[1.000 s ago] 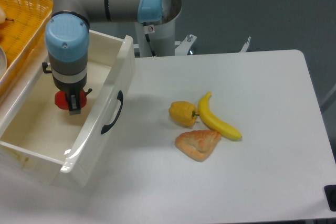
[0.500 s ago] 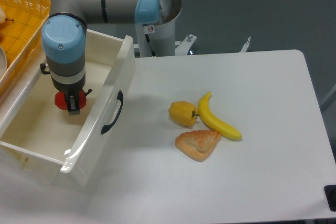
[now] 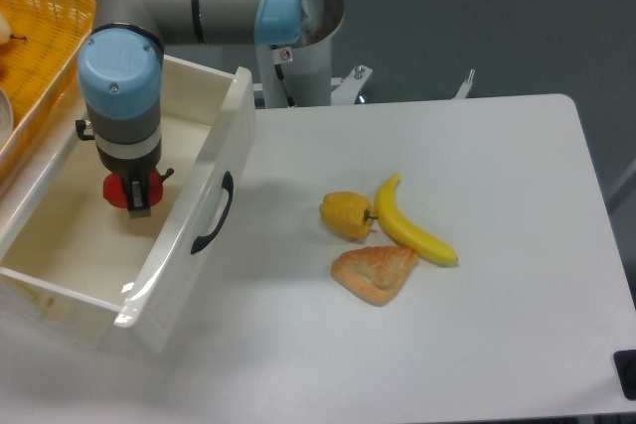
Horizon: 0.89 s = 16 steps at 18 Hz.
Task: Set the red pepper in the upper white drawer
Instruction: 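Lower the red pepper down into the drawer, then open the gripper to release the red pepper in the drawer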
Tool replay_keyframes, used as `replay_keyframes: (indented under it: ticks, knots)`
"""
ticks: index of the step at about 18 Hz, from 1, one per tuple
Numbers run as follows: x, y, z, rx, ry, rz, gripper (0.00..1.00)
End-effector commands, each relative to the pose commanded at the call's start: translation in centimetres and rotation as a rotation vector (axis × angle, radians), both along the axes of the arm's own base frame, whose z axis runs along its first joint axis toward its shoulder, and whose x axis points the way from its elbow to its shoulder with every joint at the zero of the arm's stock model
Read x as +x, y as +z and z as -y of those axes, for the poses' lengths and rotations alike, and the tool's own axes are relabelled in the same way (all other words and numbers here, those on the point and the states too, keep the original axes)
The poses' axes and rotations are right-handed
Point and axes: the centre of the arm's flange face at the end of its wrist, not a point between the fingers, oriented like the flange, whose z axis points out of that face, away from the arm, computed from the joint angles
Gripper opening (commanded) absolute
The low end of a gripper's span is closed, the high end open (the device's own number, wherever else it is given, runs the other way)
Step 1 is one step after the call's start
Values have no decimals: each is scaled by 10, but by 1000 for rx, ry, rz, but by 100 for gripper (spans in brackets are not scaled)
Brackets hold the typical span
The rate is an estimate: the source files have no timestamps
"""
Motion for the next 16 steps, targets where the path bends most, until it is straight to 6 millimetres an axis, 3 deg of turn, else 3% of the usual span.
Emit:
replay_keyframes:
  ticks: [6,12,16]
  knots:
    - [-2,2,-2,20,1,-12,91]
    - [-3,12,-3,56,1,-31,91]
    - [-15,25,-7,132,24,-67,91]
